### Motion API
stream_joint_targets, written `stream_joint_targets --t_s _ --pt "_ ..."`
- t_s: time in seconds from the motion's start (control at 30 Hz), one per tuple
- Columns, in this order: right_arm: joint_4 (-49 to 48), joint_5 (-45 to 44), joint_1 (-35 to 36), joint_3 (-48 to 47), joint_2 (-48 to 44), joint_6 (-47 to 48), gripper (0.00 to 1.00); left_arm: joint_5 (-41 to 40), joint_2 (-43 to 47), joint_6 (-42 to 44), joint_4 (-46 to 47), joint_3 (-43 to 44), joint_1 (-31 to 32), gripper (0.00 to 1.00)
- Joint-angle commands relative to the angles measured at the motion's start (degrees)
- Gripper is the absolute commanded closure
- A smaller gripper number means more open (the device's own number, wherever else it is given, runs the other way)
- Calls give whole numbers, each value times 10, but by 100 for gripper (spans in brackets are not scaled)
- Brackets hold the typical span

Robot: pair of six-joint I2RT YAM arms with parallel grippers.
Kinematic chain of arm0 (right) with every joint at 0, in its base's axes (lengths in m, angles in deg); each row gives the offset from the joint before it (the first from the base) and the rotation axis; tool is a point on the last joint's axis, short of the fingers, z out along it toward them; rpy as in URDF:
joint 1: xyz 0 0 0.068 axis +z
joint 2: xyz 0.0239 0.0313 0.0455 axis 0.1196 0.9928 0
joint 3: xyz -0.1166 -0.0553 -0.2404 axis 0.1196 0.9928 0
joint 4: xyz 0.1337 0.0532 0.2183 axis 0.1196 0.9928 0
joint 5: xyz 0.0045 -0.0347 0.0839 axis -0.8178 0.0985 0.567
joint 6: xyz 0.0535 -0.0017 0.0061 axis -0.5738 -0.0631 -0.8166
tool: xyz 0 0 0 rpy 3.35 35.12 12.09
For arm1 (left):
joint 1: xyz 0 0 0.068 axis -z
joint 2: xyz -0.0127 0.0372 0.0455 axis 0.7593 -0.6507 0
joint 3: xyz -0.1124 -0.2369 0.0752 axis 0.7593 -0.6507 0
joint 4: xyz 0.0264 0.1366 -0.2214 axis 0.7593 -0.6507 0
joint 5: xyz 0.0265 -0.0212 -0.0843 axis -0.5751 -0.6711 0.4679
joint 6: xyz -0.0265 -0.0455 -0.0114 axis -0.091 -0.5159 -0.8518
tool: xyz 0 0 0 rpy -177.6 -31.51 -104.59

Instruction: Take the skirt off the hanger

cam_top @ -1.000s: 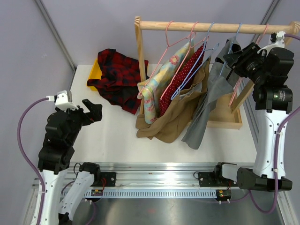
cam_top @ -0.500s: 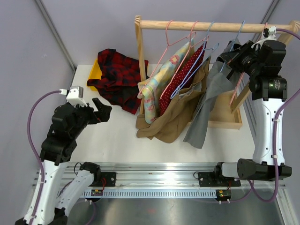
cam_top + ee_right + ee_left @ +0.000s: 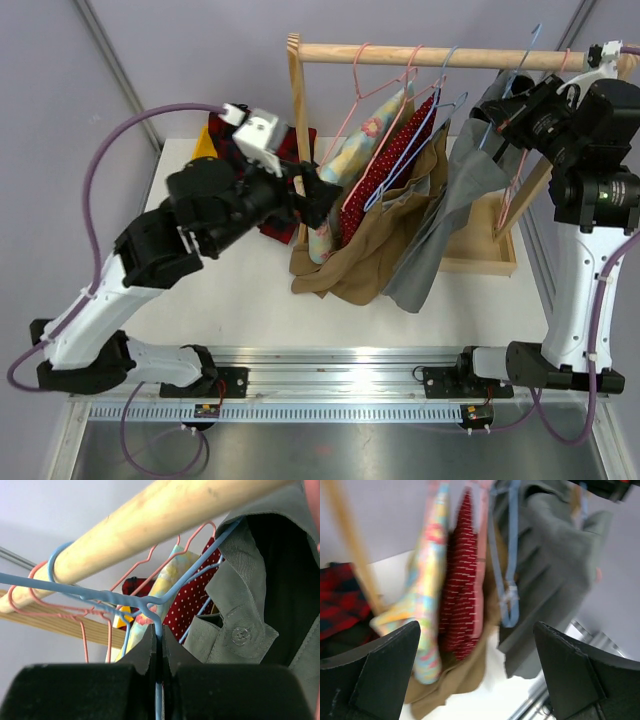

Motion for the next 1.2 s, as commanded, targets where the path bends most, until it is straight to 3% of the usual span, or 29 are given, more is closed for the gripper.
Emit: stream_joint_targets --t_s 0.0,0.2,0.73,0.83,0.87,0.93,1.0,1.03,1.17 --pt "-26 29 4 23 -49 -10 100 -41 -60 24 26 50 86 1" --pt "-18 44 4 59 -104 -16 100 -36 -131 26 134 13 202 1" --pt "26 57 4 21 -145 -29 100 38 -133 -21 343 -161 217 2" --pt "27 53 4 23 -151 -31 100 48 -135 -17 380 -171 217 25" --pt "29 52 4 23 -151 -32 100 54 -136 -17 387 -172 217 46" --pt "36 49 4 17 -150 -27 100 53 -136 -17 396 -174 219 67" --pt "41 45 4 14 -148 -20 100 46 -135 -18 394 -175 223 96" --pt "41 43 4 14 -147 -19 100 44 -133 -20 391 -180 225 100" --pt "36 38 4 16 -141 -15 100 8 -102 -22 388 -227 260 100"
